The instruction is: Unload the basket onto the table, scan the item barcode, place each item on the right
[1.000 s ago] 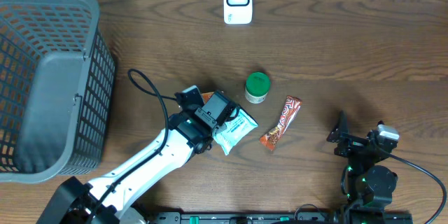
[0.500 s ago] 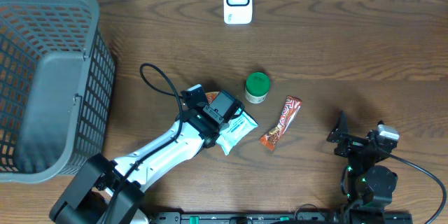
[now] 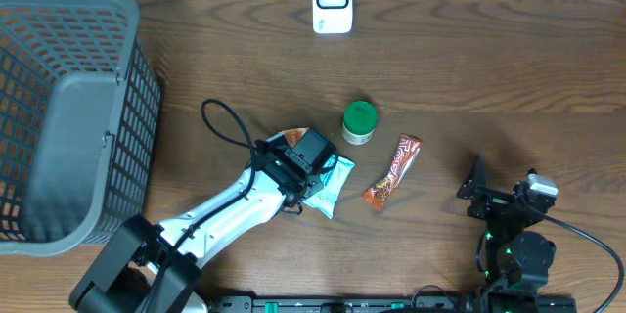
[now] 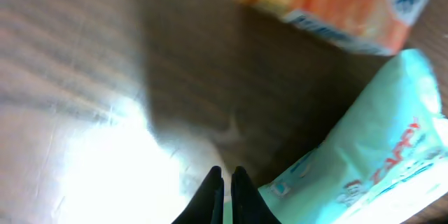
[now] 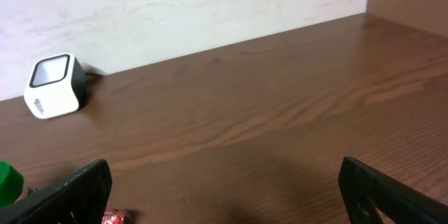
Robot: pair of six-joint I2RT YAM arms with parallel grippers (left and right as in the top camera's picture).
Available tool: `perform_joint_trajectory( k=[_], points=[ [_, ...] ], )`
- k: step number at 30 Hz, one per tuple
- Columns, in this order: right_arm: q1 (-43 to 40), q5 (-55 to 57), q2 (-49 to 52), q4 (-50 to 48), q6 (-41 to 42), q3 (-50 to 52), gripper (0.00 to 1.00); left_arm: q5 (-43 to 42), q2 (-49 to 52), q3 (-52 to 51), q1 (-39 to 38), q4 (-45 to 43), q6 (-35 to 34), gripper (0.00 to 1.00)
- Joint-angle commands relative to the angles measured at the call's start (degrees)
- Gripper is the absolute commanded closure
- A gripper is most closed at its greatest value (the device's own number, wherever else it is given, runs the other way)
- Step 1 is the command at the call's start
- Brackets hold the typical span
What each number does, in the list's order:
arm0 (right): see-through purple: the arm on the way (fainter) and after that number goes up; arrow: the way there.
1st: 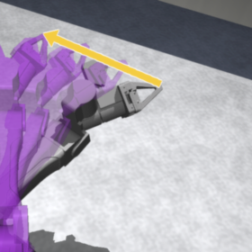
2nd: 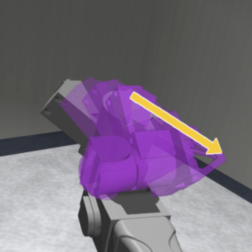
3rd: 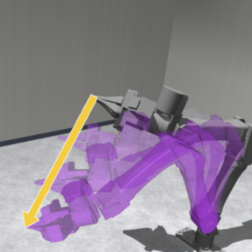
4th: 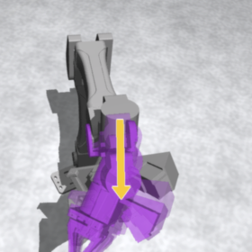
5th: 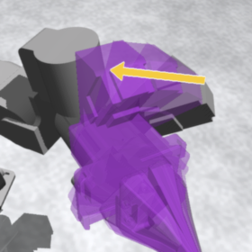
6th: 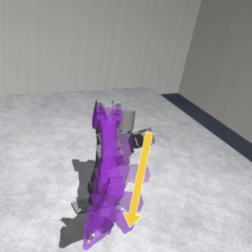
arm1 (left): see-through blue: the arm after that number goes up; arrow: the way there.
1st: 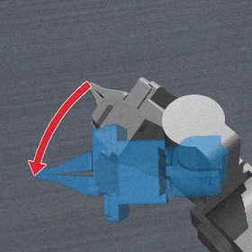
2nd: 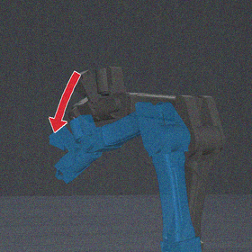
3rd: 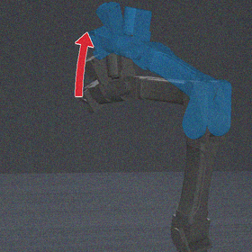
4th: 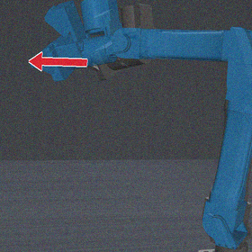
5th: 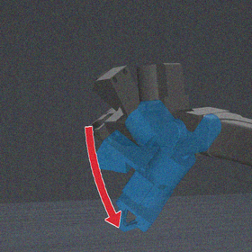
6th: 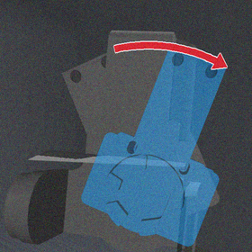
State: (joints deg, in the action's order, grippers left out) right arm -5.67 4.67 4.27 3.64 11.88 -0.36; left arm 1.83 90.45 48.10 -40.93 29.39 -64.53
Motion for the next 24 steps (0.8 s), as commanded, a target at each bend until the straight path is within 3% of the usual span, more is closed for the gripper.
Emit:
perform_joint_trajectory(
  k=[1, 11, 15, 24],
  points=[
    [-0.2, 0.1, -0.2, 0.2, -0.6, 0.0, 0.01, -4.7, 0.5, 0.1, 0.3, 0.3, -5.7, 0.92],
    [-0.2, 0.1, -0.2, 0.2, -0.6, 0.0, 0.01, -13.3, 0.5, 0.1, 0.3, -1.0, -8.6, 0.92],
    [-0.2, 0.1, -0.2, 0.2, -0.6, 0.0, 0.01, -9.0, 0.3, 0.2, 0.3, -1.1, -3.4, 0.92],
    [-0.2, 0.1, -0.2, 0.2, -0.6, 0.0, 0.01, 2.5, -8.6, 0.3, 0.3, 1.2, 0.6, 0.93]
  ],
)
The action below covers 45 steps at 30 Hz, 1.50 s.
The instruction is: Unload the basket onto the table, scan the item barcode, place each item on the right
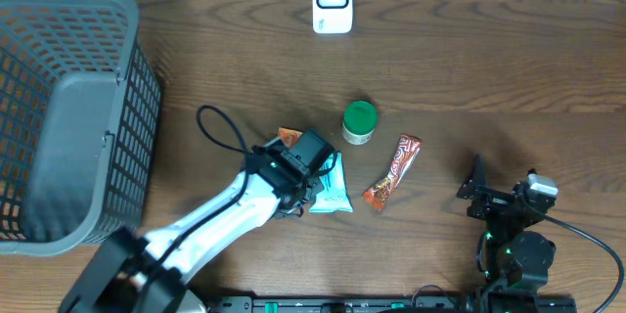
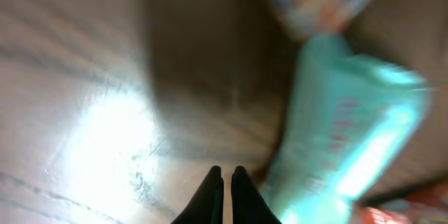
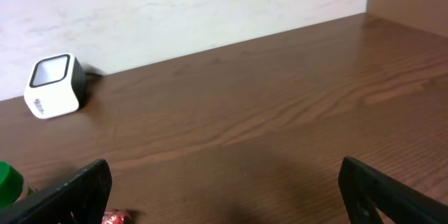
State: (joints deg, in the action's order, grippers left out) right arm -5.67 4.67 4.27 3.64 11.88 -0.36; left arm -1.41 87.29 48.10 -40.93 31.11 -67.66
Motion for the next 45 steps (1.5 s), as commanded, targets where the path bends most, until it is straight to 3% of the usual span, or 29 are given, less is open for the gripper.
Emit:
perform_joint_trajectory(
  k=[1, 5, 12, 19, 25, 34, 37, 39, 41, 43, 45],
  points=[
    [-0.2, 0.1, -0.2, 0.2, -0.6, 0.0, 0.01, 5.8, -7.0, 0.3, 0.3, -1.7, 5.6, 0.93],
    [-0.2, 0.1, -0.2, 0.2, -0.6, 0.0, 0.01, 5.1, -9.9, 0.2, 0.2, -7.3, 14.4, 0.93],
    [-0.2, 0.1, -0.2, 0.2, -0.6, 0.0, 0.01, 2.6, -5.8, 0.2, 0.2, -8.1, 14.8, 0.92],
    [-0.2, 0.1, -0.2, 0.2, -0.6, 0.0, 0.01, -5.9, 5.6, 0.2, 0.1, -12.0, 14.7, 0.93],
    [-0.2, 0.1, -0.2, 0.2, -0.6, 0.0, 0.01, -6.5, 10.0, 0.2, -1.1, -11.6, 14.7, 0.93],
    [-0.2, 0.1, -0.2, 0.2, -0.6, 0.0, 0.01, 3.2, -4.3, 0.4, -1.6, -10.1, 18.9, 0.92],
    [-0.2, 0.1, -0.2, 0.2, -0.6, 0.0, 0.01, 7.8, -12.2, 0.5, -1.6, -9.2, 23.8, 0.92],
    [-0.2, 0.1, -0.2, 0.2, -0.6, 0.0, 0.01, 10.0, -17.3, 0.5, -1.6, -9.1, 28.8, 0.83],
    [-0.2, 0.1, -0.2, 0.2, -0.6, 0.0, 0.01, 13.6, -22.3, 0.5, -1.6, -9.2, 32.7, 0.42],
    [-0.2, 0.7, -0.2, 0.2, -0.9, 0.0, 0.01, 23.5, -29.9, 0.6, -1.5, -10.9, 40.1, 0.02],
    [-0.3, 2.9, -0.2, -0.2, -3.7, 0.0, 0.01, 30.5, -36.0, 1.3, -0.1, -15.1, 49.0, 0.02]
  ],
)
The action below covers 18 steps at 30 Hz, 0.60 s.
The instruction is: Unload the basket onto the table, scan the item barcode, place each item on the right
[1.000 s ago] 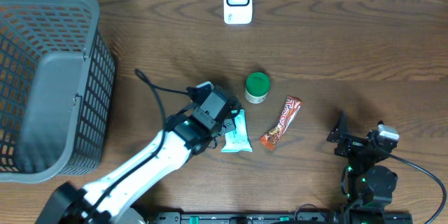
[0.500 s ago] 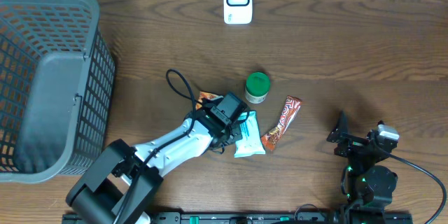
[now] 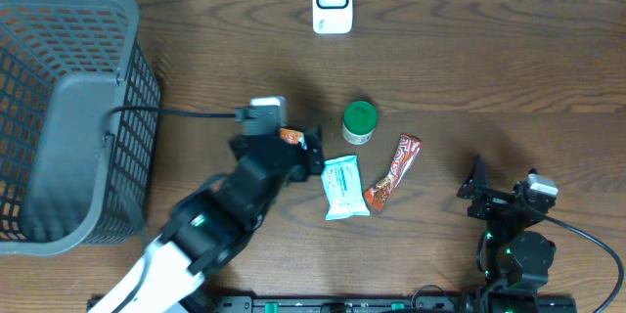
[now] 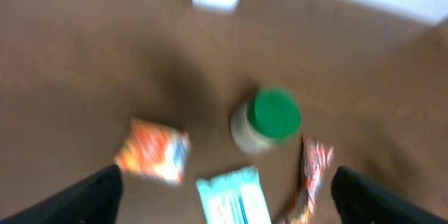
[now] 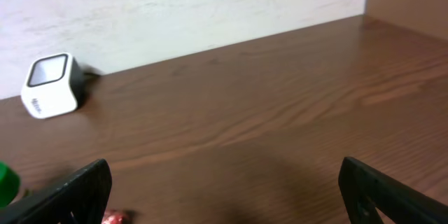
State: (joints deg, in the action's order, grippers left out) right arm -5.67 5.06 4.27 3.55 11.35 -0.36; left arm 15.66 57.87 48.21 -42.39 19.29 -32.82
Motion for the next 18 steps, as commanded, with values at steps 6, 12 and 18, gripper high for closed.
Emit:
perform_joint_trajectory(
  k=[6, 12, 18],
  points=[
    [-0.3, 0.8, -0.2, -1.0, -3.0, 0.0, 0.01, 16.6, -13.9, 4.1, 9.1, -17.2, 29.0, 0.02],
    [-0.3, -19.6, -0.1, -1.8, 2.4, 0.0, 0.01, 17.2, -12.1, 8.5, 24.0, -26.7, 32.4, 0.02],
    [-0.1, -23.6, 3.2, 3.5, 10.4, -4.0, 0.01, 16.7, -6.1, 16.2, 35.8, -19.0, 41.5, 0.02]
  ],
)
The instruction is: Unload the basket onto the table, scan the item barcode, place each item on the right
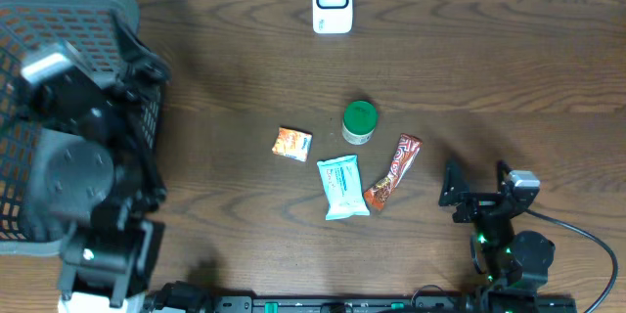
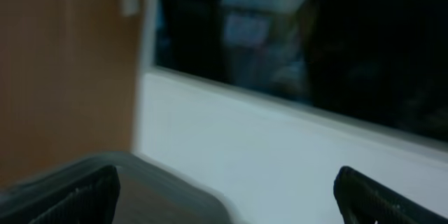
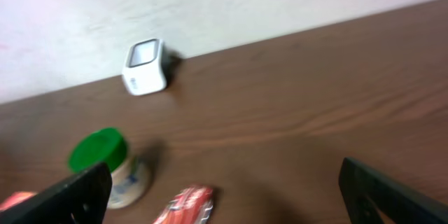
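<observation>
The white barcode scanner [image 1: 333, 1] stands at the table's far edge, and the right wrist view shows the scanner [image 3: 145, 67] too. Mid-table lie an orange packet [image 1: 291, 144], a green-lidded jar [image 1: 359, 122], a teal packet [image 1: 342, 187] and a red snack bar [image 1: 392, 172]. My right gripper [image 1: 477, 196] is open low on the table right of the bar, facing the jar [image 3: 105, 164] and bar [image 3: 185, 206]. The left arm [image 1: 78, 156] is raised high at the left. My left gripper [image 2: 224, 196] is open, empty, and faces a wall and window.
A grey mesh basket [image 1: 59, 20] fills the left end of the table, partly hidden under the raised left arm. The wall runs along the far edge behind the scanner.
The left arm, which hovered over the packets, is now raised high over the basket at the left, gripper still open. The right gripper has shifted left and now faces the jar and bar.
My left gripper was shut with its tips on the table between the orange and teal packets. The teal packet then lay turned and shifted. Later the gripper was open above the items, the packets lying apart. Now the left arm is high at the left.
</observation>
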Robot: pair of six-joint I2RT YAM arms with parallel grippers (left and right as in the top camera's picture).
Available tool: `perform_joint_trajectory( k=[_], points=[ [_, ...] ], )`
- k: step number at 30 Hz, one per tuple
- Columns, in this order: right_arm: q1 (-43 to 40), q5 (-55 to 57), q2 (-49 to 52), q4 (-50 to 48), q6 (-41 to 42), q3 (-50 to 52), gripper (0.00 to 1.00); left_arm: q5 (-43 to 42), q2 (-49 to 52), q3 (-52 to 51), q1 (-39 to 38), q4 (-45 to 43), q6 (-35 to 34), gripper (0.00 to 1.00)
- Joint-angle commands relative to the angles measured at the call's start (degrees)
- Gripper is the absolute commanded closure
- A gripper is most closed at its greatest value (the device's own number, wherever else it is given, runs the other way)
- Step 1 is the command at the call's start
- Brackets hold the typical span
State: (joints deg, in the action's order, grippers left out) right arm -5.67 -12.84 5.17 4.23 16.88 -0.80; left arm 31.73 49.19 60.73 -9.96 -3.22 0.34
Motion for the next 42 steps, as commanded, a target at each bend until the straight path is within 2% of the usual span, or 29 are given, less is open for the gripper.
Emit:
perform_joint_trajectory(
  k=[1, 2, 6, 8, 11, 15, 18, 22, 25, 32, 37, 42],
  points=[
    [0.2, -5.0, 3.6, 5.1, 4.2, -6.0, 0.01, 0.7, 3.2, 4.7, 4.1, 5.9, 10.3, 0.02],
    [0.7, -3.9, 6.1, 8.7, 2.3, -10.2, 0.01, 0.7, 3.7, 5.9, 4.9, 9.3, 12.1, 0.02],
    [3.1, 0.7, 16.4, 17.0, -2.7, -24.2, 0.01, -2.4, 2.5, 6.2, 5.9, 10.6, 11.1, 0.02],
    [5.3, 2.3, 24.9, 22.9, -3.3, -33.5, 0.01, -7.9, 0.5, 6.2, 5.9, 13.6, 8.5, 0.02],
    [10.4, 6.0, 38.5, 33.1, -3.3, -47.0, 0.01, -14.1, -2.5, 6.1, 5.9, 15.0, 8.4, 0.02],
    [18.6, 9.8, 54.7, 45.2, -3.3, -61.4, 0.01, -14.6, -5.8, 6.1, 5.9, 15.2, 8.2, 0.02],
    [23.6, 13.0, 65.7, 52.5, -3.4, -69.4, 0.01, -14.6, -8.8, 6.2, 5.9, 15.5, 3.8, 0.02],
    [26.4, 10.4, 77.8, 51.8, -3.8, -73.5, 0.01, -14.6, -15.3, 6.2, 5.9, 15.9, 2.6, 0.02],
    [26.8, 10.3, 85.5, 47.4, -3.7, -73.5, 0.01, -14.8, -20.7, 6.2, 5.9, 16.0, 2.6, 0.02],
    [27.6, 3.5, 94.2, 45.4, -0.2, -77.9, 0.01, -23.7, -29.0, 6.2, 5.9, 18.7, 2.6, 0.02],
    [32.4, 10.3, 97.2, 46.1, 2.6, -83.7, 0.01, -25.1, -31.1, 6.2, 5.9, 23.6, 2.4, 0.02],
    [35.1, 17.1, 101.2, 48.0, 5.7, -87.3, 0.01, -25.1, -31.4, 6.2, 6.1, 23.5, 2.4, 0.02]
  ],
)
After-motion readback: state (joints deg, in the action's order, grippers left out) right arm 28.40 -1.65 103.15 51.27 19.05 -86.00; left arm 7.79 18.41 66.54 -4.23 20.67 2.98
